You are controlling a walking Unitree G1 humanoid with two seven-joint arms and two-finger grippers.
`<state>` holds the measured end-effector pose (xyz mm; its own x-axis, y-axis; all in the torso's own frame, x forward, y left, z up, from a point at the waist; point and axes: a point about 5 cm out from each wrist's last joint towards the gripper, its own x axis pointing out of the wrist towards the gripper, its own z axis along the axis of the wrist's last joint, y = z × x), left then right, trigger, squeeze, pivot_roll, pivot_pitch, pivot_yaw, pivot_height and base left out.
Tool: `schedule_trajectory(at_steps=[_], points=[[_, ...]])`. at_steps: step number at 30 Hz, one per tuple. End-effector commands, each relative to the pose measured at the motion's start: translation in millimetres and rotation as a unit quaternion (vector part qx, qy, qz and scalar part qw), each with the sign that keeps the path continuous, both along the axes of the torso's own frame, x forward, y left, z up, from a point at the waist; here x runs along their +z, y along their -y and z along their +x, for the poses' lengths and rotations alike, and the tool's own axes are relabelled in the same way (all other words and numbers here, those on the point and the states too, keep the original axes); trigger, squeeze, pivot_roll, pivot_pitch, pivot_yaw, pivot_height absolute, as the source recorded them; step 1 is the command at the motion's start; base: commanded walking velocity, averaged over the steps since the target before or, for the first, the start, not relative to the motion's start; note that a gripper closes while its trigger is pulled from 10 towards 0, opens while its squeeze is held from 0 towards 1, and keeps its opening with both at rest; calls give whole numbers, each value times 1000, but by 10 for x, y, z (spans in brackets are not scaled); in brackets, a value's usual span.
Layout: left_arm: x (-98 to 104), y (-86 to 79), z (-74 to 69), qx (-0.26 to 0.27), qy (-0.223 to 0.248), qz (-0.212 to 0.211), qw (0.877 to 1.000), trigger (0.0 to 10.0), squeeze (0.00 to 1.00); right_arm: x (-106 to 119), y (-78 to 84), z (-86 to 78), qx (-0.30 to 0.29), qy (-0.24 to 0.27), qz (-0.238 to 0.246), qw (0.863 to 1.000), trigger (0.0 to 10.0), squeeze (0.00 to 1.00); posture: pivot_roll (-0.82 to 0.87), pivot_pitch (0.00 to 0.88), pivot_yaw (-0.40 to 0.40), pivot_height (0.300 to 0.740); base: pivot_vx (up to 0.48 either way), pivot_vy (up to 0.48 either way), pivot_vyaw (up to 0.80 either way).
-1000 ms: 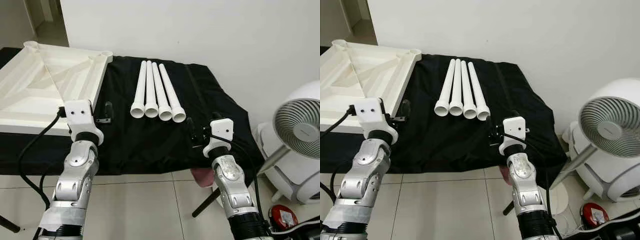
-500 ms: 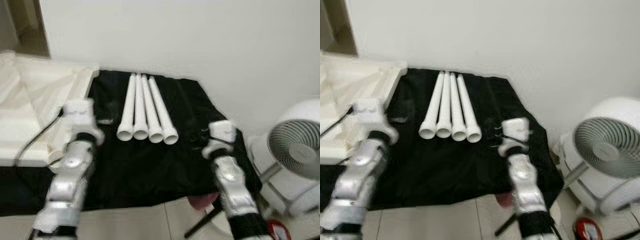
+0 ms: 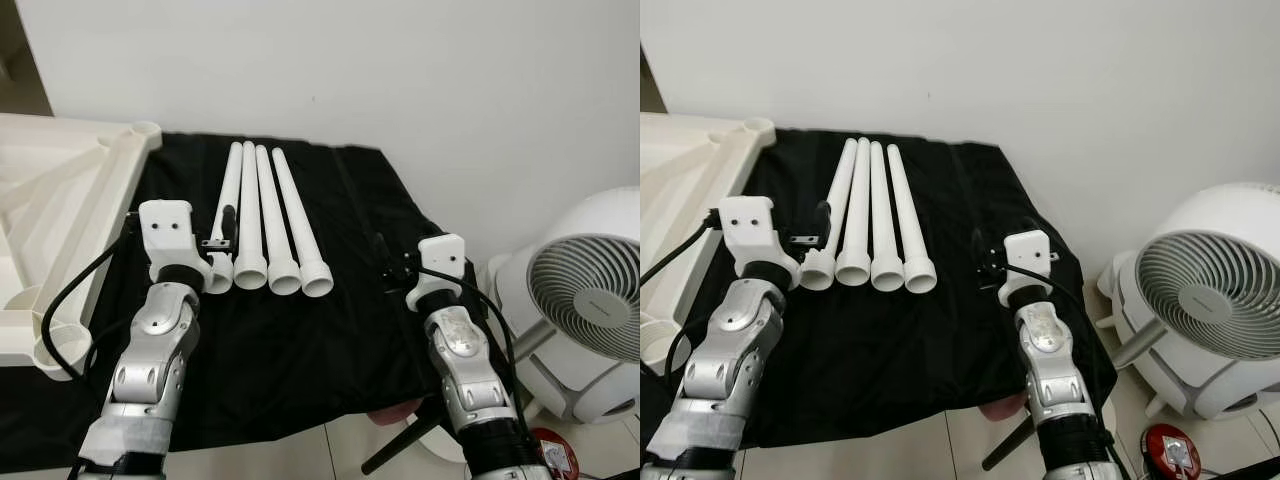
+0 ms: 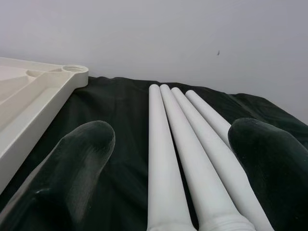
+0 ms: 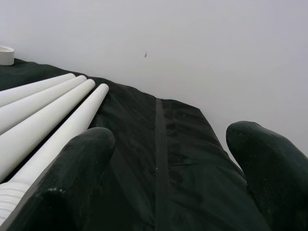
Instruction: Building children table
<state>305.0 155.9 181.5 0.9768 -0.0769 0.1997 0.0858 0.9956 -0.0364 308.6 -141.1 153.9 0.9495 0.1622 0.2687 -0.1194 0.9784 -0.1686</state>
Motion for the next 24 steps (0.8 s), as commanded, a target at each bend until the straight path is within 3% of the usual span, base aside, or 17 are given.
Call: schedule_trajectory(at_steps=[1,13,24], points=[[4,44,-13,-14,0,-1,1000,10000,0,-24,30,-12,-3,-2,-5,1000,10000,0,37,0,-109,740,0,0,0],[-61,167,-14,-36,-14,-8,999,10000,0,-11,58,2,-8,-2,-7,1000,10000,0,27,0,-115,740,0,0,0],[-77,166,-21,-32,-18,-12,999,10000,0,-19,67,0,-13,-3,-8,1000,10000,0,26,0,-118,740,0,0,0]])
